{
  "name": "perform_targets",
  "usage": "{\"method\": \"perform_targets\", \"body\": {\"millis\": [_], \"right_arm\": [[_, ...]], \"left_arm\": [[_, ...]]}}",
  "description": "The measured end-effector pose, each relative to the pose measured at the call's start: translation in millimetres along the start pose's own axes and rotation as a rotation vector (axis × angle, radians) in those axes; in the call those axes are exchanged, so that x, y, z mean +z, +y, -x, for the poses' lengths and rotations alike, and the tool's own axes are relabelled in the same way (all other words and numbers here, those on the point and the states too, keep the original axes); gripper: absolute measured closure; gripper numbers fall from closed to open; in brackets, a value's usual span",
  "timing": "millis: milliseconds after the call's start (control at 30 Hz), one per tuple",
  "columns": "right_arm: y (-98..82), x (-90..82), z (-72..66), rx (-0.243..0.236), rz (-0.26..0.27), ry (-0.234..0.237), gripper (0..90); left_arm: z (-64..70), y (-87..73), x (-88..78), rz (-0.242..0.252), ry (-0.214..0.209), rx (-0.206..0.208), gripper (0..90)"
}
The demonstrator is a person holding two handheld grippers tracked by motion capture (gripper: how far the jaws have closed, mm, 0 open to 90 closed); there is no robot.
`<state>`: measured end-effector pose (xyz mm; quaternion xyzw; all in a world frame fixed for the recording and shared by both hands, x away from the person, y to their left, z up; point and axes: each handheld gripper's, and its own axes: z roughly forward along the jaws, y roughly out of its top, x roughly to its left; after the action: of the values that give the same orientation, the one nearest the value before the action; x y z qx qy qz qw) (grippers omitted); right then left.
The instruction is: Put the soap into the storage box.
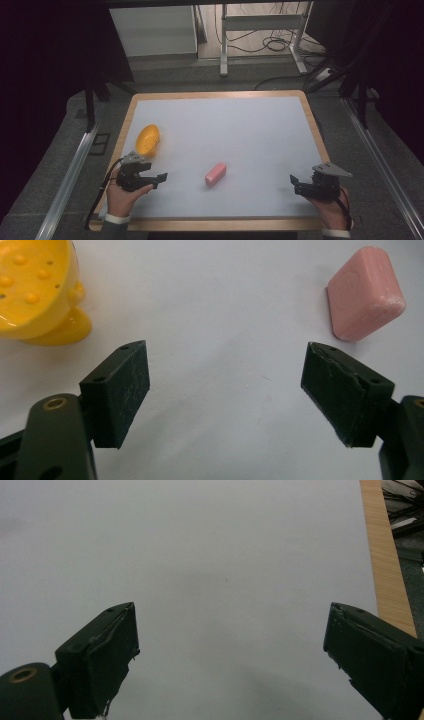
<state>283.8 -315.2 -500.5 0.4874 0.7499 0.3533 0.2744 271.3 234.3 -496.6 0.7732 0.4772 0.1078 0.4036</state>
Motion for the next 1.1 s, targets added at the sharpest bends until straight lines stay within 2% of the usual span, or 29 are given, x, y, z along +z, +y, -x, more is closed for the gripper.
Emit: {"method": "perform_targets", "body": {"millis": [167, 367, 500, 733, 1100], "right_arm": [[-0.4, 0.7, -0.6, -0.002, -0.007, 0.001, 7.0], [-0.5, 0.3, -0.2, -0.001, 0.001, 0.007, 7.0], [-0.3, -0.1, -0.6, -0.003, 0.006, 0.005, 7.0], [-0.1, -0.7, -0.1, -0.002, 0.009, 0.004, 7.0], [0.6, -2.1, -0.2, -0.001, 0.011, 0.001, 7.0]], "left_arm": [[4.7, 1.7, -0.9, 0.005, -0.005, 0.009, 20.2], [9.5, 4.3, -2.7, 0.029, -0.036, -0.011, 20.6], [10.8, 5.1, -2.4, 0.021, -0.035, -0.022, 20.9], [21.3, 10.2, 0.7, -0.003, -0.038, 0.026, 21.3], [35.5, 19.3, 8.3, -0.021, -0.054, 0.057, 21.6]]}}
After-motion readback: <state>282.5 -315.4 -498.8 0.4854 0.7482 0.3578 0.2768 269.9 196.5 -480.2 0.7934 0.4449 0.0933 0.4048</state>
